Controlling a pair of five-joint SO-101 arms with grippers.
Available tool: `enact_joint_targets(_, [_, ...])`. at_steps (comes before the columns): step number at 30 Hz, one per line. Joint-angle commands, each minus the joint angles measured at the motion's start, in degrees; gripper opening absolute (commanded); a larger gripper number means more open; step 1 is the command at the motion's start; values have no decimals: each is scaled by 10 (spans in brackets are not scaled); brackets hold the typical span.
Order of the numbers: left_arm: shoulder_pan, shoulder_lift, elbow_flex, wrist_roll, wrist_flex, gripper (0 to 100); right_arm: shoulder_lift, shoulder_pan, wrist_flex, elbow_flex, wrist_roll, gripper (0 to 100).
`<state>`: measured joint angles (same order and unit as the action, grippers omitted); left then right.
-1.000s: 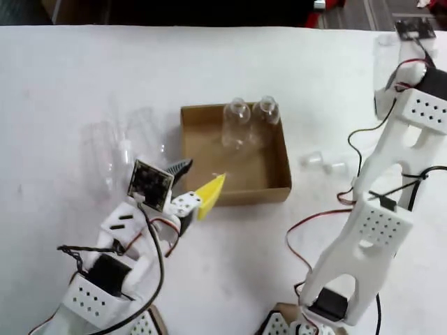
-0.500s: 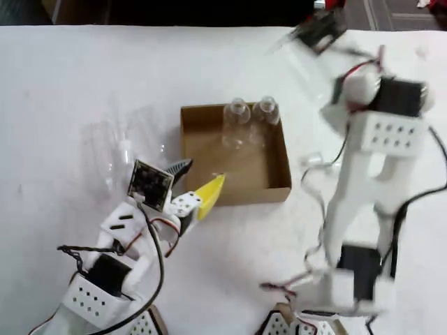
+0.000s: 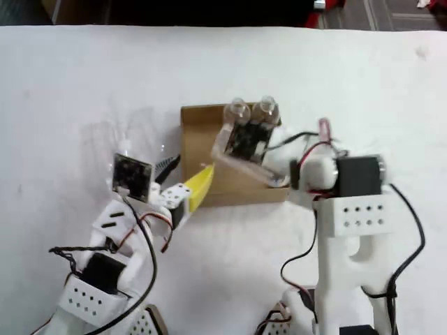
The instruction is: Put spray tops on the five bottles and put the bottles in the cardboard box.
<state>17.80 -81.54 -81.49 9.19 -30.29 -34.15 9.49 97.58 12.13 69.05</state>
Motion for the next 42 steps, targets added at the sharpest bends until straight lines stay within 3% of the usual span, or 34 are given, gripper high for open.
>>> enact_joint_targets(1, [-3, -11, 41, 30, -25, 271, -22, 40, 8, 20, 10, 16])
enact_joint_targets(19, [-2, -11, 41, 29, -25, 275, 127, 93, -72, 51, -64, 16])
enact_joint_targets(33, [-4, -7, 39, 25, -22, 275, -57, 135, -15, 47, -59, 16])
enact_joint_targets(42, [0, -10, 30, 24, -21, 275, -77, 138, -38, 45, -85, 16])
